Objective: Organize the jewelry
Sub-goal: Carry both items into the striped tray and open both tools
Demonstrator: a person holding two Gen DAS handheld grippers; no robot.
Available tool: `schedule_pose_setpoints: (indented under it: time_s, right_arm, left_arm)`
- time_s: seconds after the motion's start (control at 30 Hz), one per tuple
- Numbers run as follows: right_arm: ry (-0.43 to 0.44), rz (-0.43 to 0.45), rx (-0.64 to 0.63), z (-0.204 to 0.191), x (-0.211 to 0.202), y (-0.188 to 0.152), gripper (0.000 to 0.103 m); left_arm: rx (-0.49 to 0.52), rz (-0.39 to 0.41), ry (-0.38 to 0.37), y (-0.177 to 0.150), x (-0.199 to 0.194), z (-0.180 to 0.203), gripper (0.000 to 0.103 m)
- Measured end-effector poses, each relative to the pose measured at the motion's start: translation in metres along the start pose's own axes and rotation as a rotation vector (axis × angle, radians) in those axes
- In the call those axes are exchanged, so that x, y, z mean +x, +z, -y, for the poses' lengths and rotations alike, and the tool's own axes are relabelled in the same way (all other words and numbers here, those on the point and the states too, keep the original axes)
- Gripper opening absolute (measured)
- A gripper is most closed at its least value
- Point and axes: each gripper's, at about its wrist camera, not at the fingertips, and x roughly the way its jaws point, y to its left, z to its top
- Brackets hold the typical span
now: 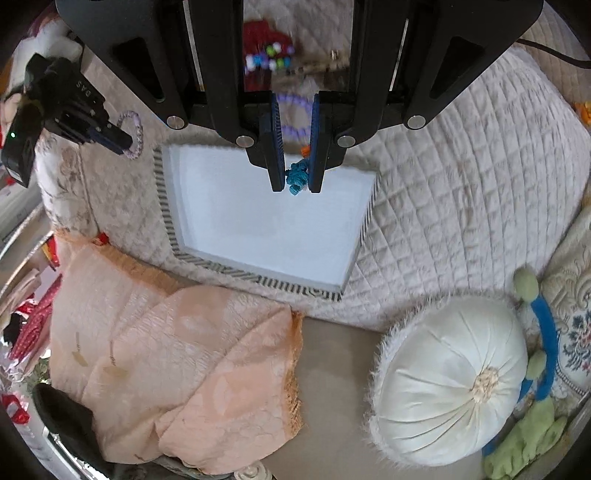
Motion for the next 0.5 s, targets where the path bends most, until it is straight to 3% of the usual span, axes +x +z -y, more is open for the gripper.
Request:
schedule_pose_setpoints:
  time_s: [0.23,0.5]
  right_arm:
    - [-0.040,-0.052,0.016,0.018,0.040,0.019,0.009]
    - [-0.091,-0.135,0.003,0.030,0.089,0.025,0.009]
  left_arm:
    - [-0.014,-0.038,0.041,0.016,0.047,-0.001,0.012]
    - [-0.018,-0.104,0.092,0.009,0.103,-0.002,0.012]
